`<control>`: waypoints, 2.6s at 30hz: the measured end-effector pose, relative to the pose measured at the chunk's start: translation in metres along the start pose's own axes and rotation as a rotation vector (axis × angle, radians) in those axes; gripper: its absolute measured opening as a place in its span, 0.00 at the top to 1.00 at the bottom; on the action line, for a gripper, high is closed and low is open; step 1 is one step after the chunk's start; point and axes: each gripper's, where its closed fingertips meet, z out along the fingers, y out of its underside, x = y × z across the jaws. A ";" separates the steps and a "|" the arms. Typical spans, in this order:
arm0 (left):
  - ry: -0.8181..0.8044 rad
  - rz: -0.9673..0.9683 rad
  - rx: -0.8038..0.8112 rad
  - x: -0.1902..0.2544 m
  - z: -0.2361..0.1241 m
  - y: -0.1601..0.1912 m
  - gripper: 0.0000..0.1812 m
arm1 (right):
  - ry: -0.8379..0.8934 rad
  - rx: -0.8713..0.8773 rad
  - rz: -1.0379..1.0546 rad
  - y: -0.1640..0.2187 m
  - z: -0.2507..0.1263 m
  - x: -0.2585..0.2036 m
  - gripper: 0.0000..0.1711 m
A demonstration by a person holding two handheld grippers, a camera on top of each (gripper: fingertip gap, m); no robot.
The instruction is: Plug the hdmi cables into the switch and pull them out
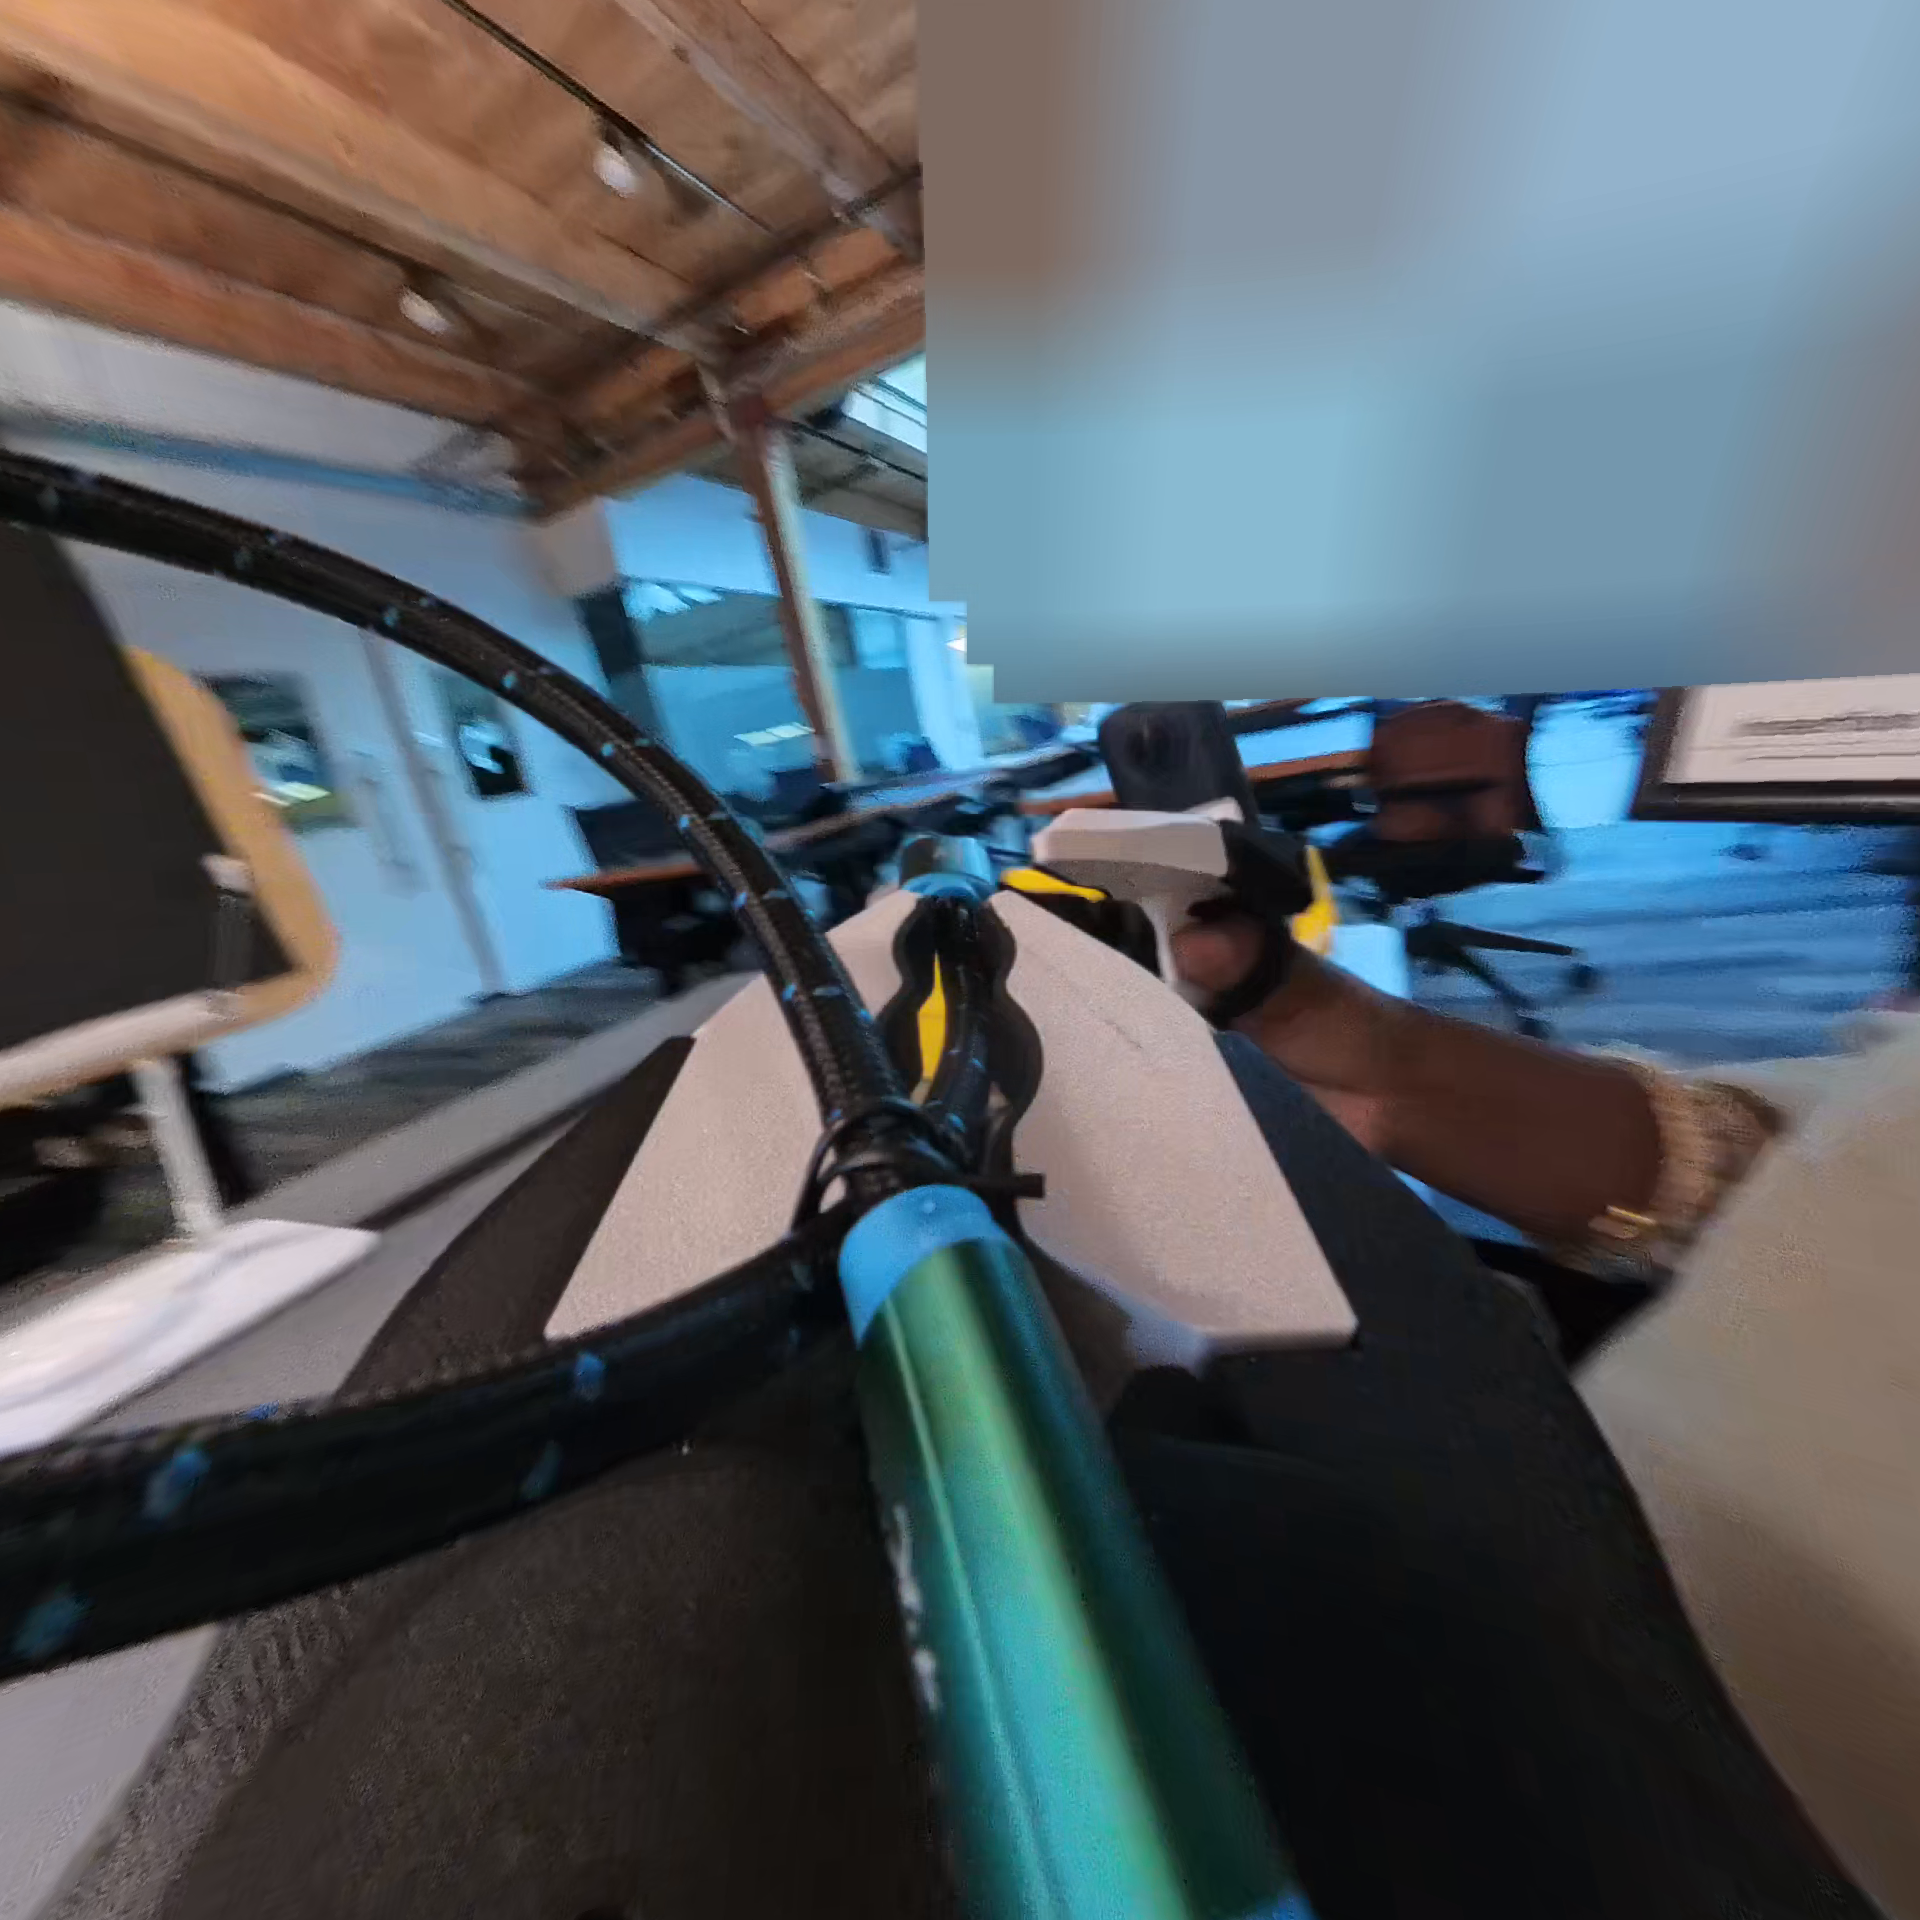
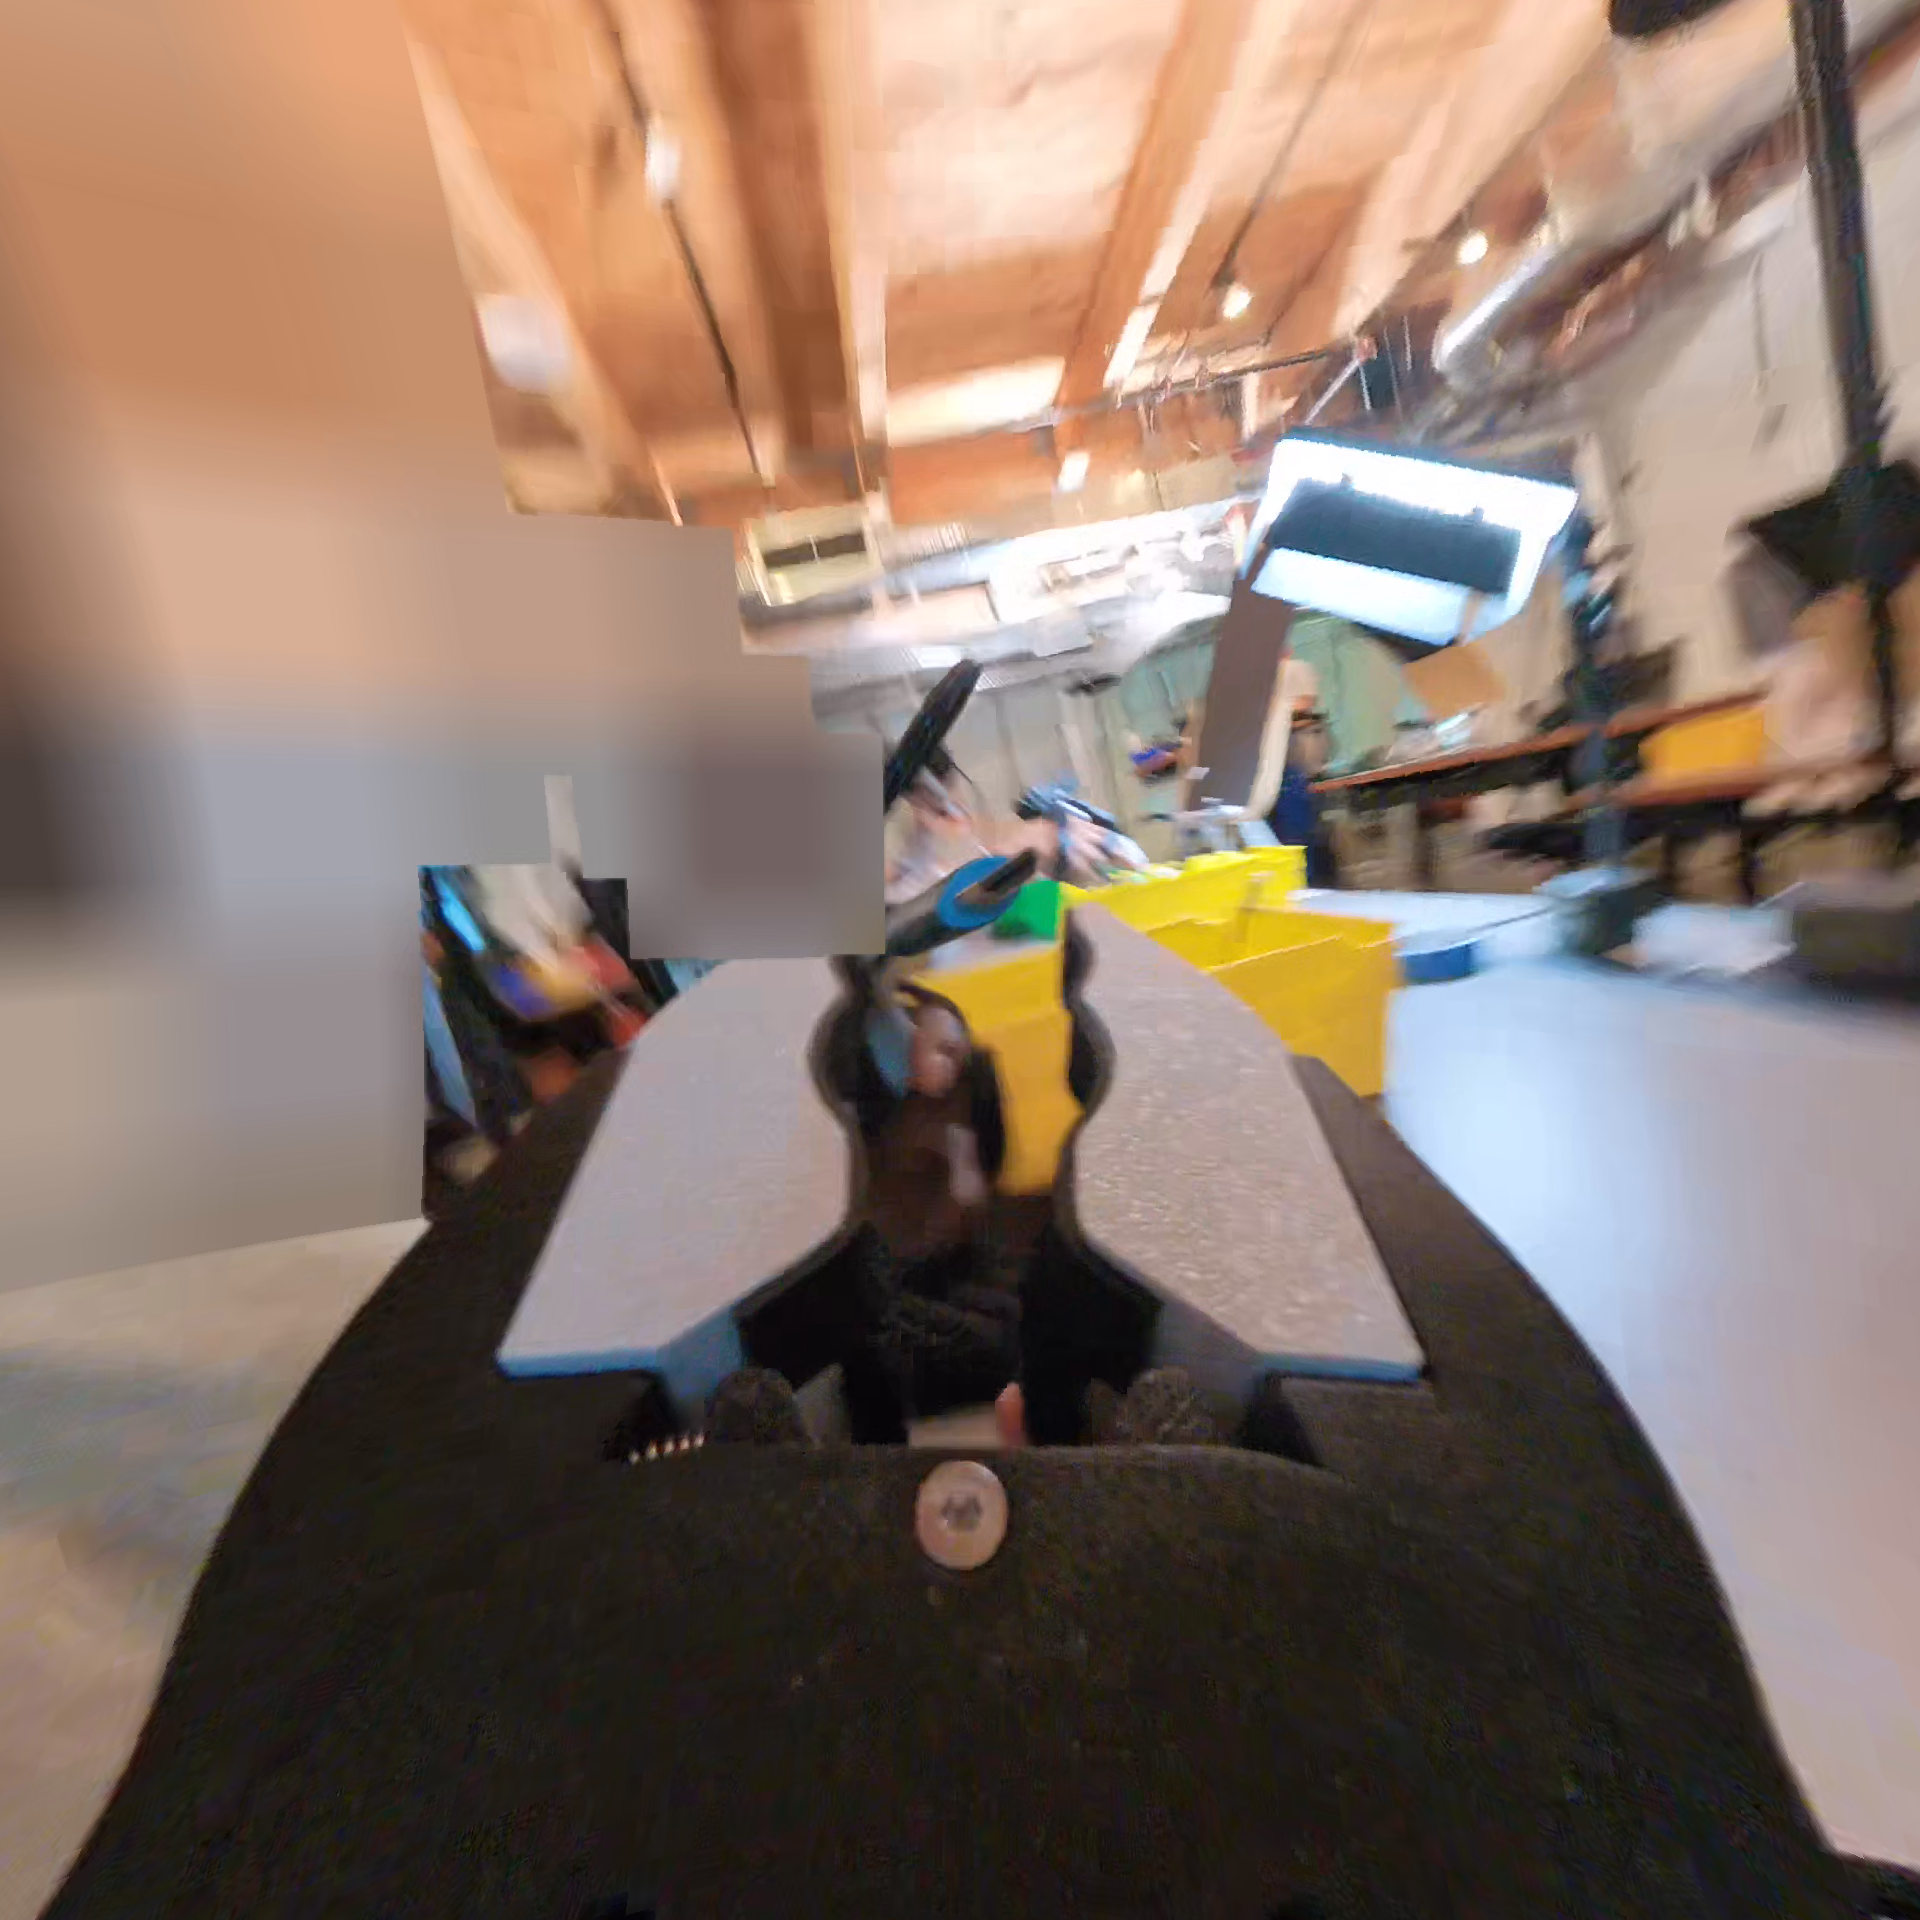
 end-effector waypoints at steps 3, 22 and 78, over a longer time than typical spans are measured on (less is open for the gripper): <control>0.181 -0.125 -0.070 0.014 -0.010 0.001 0.95 | 0.053 -0.236 -0.459 0.005 -0.014 -0.001 0.59; 0.339 -0.159 -0.104 0.037 -0.017 0.008 0.90 | -0.235 -0.468 -0.627 0.035 -0.013 -0.042 0.88; 0.110 -0.071 -0.343 -0.009 -0.026 0.062 0.89 | 0.104 -1.371 -0.827 0.098 -0.139 0.061 0.65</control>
